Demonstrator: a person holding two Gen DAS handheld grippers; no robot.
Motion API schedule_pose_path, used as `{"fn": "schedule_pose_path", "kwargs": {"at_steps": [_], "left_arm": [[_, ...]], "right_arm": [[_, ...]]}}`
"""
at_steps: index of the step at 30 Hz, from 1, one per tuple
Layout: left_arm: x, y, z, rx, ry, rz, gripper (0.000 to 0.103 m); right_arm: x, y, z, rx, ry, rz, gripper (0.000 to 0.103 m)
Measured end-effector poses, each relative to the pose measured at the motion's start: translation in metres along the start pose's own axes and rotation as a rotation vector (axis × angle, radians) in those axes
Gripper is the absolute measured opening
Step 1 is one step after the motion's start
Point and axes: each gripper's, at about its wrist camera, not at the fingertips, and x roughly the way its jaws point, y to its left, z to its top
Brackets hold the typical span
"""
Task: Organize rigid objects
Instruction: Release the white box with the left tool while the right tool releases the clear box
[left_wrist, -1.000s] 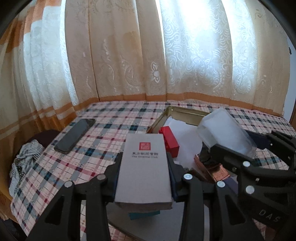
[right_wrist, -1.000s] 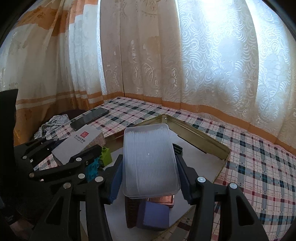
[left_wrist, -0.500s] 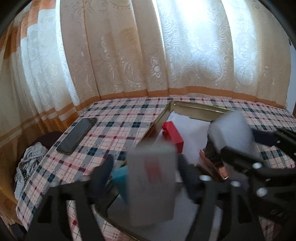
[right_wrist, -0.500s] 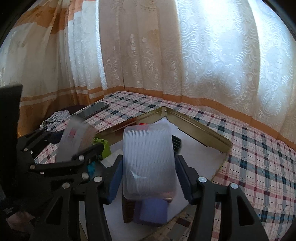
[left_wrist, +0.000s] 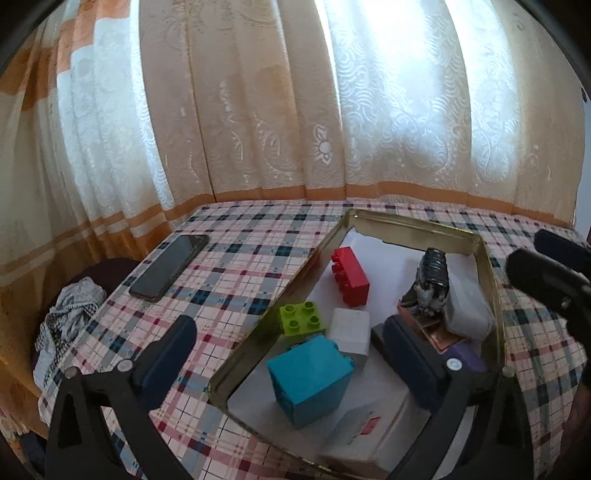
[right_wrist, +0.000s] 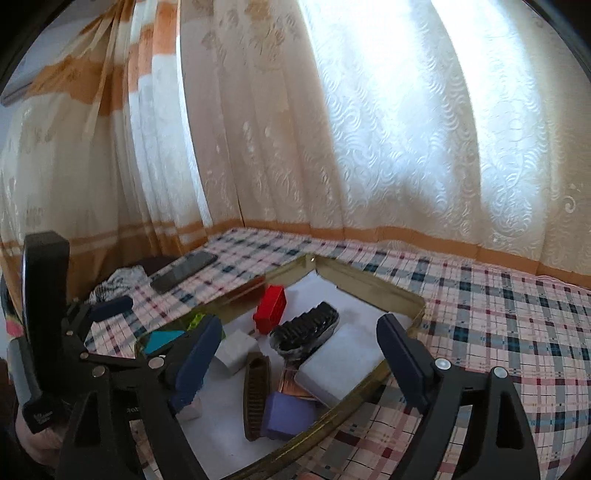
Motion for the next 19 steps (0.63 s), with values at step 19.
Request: {"fn": "schedule_pose_path", "kwargs": {"at_steps": [19], "left_arm": [[-0.019,0.007,-0.001,-0.001,-0.040,0.055,0.103]], "right_arm": [[-0.019,0.013,-0.012,-0.061,-0.009,0.006,0.089]]}}
